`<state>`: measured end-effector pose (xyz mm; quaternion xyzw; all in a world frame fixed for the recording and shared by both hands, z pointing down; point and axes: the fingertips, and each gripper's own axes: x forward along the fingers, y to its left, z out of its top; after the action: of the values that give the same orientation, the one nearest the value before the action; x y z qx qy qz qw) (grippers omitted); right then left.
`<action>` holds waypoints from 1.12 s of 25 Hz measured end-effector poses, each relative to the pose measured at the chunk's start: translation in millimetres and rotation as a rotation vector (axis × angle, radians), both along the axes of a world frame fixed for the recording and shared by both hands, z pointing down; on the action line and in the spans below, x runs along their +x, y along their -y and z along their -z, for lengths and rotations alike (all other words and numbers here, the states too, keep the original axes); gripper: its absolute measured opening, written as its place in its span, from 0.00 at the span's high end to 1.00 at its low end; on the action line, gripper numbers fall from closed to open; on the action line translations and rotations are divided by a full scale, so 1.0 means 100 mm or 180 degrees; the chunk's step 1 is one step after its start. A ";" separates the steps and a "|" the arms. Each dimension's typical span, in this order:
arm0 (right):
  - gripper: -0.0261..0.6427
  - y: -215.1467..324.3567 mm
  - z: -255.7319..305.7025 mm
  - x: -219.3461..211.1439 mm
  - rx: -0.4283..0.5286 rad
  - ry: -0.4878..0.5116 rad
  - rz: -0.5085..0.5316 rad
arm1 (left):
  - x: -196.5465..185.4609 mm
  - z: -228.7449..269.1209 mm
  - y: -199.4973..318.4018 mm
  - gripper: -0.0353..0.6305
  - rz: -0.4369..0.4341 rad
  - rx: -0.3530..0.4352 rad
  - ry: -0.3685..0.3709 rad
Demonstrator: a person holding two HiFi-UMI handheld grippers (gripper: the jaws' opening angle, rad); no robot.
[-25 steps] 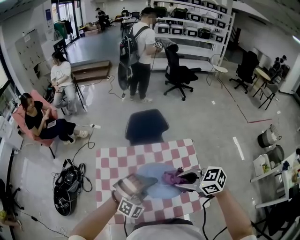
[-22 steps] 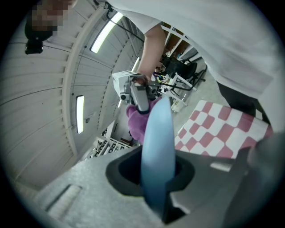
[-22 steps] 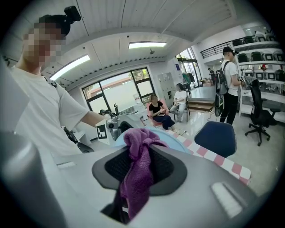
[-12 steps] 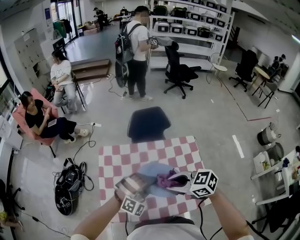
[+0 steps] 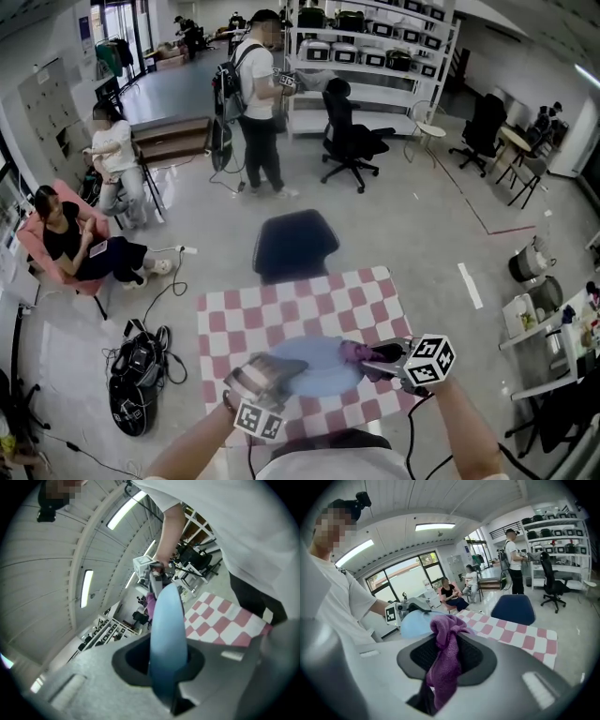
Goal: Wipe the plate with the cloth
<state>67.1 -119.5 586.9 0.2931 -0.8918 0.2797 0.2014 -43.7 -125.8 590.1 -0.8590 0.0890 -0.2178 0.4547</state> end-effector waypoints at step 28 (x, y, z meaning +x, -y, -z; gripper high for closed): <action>0.80 -0.48 -0.29 0.68 0.0123 -0.0430 0.0105 | 0.17 -0.46 -0.04 0.87 0.1606 -0.1594 -0.0119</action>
<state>135.0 -71.2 615.5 0.3004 -0.8861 0.2387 0.2601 -27.1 -121.5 635.7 -0.8987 0.2505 -0.3225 0.1602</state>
